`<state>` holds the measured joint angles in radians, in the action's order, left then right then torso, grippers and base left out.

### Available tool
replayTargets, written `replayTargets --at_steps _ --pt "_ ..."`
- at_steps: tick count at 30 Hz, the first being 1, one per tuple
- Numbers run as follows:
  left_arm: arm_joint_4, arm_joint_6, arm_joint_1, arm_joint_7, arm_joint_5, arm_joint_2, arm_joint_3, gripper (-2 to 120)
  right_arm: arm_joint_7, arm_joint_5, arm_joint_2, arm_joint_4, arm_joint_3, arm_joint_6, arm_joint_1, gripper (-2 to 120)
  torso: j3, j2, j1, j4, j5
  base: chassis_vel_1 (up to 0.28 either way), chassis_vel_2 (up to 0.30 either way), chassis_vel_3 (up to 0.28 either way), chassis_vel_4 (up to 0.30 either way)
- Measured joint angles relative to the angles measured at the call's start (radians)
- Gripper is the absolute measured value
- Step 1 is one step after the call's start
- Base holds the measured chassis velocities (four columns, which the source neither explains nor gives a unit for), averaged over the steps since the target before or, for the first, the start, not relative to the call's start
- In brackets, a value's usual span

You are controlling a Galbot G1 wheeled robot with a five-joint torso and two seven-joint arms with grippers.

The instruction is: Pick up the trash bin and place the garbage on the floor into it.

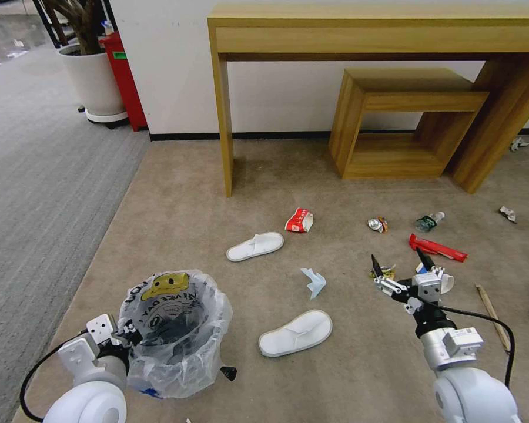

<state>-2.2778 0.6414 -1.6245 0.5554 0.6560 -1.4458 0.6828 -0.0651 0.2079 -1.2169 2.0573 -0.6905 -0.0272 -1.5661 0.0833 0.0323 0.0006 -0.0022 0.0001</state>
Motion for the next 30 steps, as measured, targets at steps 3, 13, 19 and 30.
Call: replayTargets --at_steps 3,13,19,30 --pt "0.009 -0.002 0.004 -0.002 -0.003 -0.003 0.0 1 0.084 0.08 0.059 0.035 0.008 0.128 -0.016 100 0.0 0.0 0.0 -0.0001 -0.0001 0.0 0.0 0.0 0.0" --pt "0.033 -0.008 0.018 -0.004 -0.005 -0.006 0.001 1 0.327 0.431 0.196 0.099 0.022 0.637 0.02 100 0.0 0.0 0.0 -0.0001 -0.0001 0.0 0.0 0.0 0.0" --pt "0.057 -0.008 0.036 -0.004 -0.004 -0.002 -0.008 1 0.523 0.643 0.121 0.05 0.07 0.683 0.047 100 0.0 0.0 0.0 -0.0002 -0.0001 0.0 0.0 0.0 0.0" --pt "0.078 -0.008 0.039 -0.004 -0.008 -0.007 -0.013 1 0.632 0.84 -0.058 -0.078 0.178 0.678 0.121 100 0.0 0.0 0.0 0.0 -0.0002 0.0 0.0 0.0 0.0"
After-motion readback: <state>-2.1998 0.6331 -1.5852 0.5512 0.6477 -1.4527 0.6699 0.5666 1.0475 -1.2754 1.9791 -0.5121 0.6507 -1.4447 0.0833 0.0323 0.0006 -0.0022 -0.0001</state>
